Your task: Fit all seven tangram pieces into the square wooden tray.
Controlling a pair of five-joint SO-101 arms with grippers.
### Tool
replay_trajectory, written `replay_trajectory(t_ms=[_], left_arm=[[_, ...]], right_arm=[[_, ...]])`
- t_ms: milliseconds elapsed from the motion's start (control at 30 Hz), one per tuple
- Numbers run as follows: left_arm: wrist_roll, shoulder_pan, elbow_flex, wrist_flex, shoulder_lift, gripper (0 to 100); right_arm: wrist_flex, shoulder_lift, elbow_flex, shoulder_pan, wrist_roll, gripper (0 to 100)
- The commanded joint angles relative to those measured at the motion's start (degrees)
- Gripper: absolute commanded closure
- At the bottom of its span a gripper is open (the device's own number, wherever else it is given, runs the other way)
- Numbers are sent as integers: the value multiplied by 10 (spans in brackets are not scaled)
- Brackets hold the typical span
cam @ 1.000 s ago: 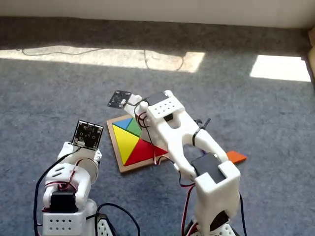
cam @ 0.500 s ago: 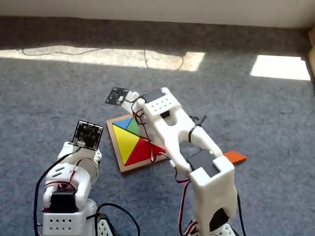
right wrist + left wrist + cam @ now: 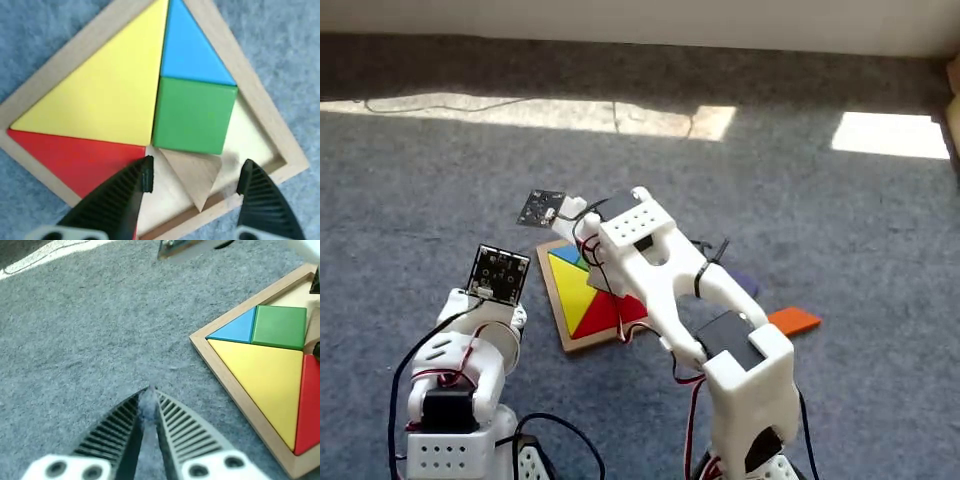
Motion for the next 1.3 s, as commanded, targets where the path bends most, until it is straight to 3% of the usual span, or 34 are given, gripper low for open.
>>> replay_trajectory(t_ms=[0, 100, 333, 600, 900, 1067, 1267], left_arm=[[-4, -10, -3, 2, -22, 989], [-4, -10, -3, 2, -22, 989], [-4, -10, -3, 2, -22, 989], [-4, -10, -3, 2, -22, 989], [-4, -10, 4, -2, -22, 989], [-4, -10, 4, -2, -22, 989], [-4, -10, 4, -2, -22, 989]], right_arm=[[-9, -1, -3, 19, 5, 724], [-8, 6, -3, 30, 5, 733], [-10, 27, -4, 32, 5, 875], [-6, 21, -7, 36, 4, 879], [7, -86, -2, 65, 7, 879], [35, -93, -2, 61, 87, 879], [31, -91, -2, 62, 96, 865]])
